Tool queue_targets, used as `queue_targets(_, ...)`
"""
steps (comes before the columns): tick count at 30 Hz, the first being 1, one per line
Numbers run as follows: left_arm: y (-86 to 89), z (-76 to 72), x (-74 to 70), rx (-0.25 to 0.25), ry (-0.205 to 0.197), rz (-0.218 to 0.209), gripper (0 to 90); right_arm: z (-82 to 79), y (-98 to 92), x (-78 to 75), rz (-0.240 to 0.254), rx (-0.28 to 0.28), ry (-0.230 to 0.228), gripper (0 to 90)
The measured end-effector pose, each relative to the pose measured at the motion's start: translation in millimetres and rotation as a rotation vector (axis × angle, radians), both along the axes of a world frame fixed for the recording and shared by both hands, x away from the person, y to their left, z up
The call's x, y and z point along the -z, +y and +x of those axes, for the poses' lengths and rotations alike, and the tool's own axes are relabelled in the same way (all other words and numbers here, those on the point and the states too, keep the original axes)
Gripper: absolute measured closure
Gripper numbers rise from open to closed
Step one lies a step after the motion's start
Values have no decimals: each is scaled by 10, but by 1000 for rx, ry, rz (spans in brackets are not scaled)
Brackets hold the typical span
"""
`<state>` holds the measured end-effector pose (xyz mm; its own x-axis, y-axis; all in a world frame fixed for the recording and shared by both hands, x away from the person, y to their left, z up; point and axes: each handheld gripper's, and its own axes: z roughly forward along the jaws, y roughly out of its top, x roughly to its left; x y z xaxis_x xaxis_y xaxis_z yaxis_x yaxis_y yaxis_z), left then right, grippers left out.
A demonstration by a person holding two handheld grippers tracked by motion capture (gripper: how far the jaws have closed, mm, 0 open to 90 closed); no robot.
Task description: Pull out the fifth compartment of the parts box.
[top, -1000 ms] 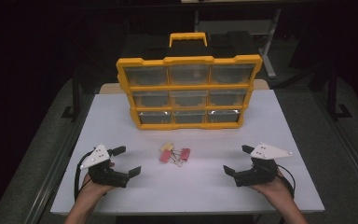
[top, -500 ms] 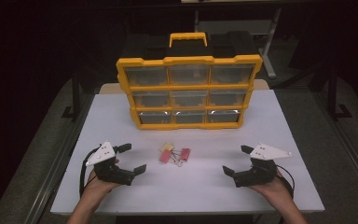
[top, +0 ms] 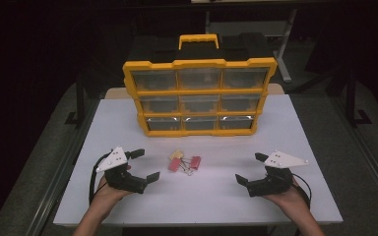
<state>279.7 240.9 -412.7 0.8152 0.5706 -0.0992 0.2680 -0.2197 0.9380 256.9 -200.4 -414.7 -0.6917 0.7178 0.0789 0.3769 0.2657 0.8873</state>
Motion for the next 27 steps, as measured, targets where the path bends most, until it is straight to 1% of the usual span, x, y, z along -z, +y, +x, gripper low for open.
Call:
queue_targets(2, -13, 3, -4, 2, 4, -1, 0, -4, -1, -2, 2, 3, -1, 0)
queue_targets(6, -79, 47, -17, 14, -2, -6, 0, -6, -12, -3, 6, 7, -2, 0)
queue_targets(10, -108, 66, -27, 16, -6, -9, 0, -5, -19, -3, 12, 9, -2, 0)
queue_targets(15, -125, 95, -47, 22, -12, -2, 0, -4, -26, 0, 19, 13, -5, 0)
queue_targets(16, -134, 98, -49, 20, -10, -9, 0, -5, -26, 0, 19, 13, -6, 0)
queue_targets(19, -151, 117, -61, 23, -11, -13, 0, -10, -24, -2, 18, 12, -4, 0)
queue_targets(21, -165, 130, -71, 28, -16, -8, 0, -12, -24, -2, 18, 12, -5, 0)
queue_targets(22, -175, 135, -74, 26, -16, -14, 0, -12, -25, -1, 17, 13, -5, 0)
queue_targets(27, -207, 163, -86, 32, -20, -14, 0, -13, -31, -1, 17, 21, -8, 0)
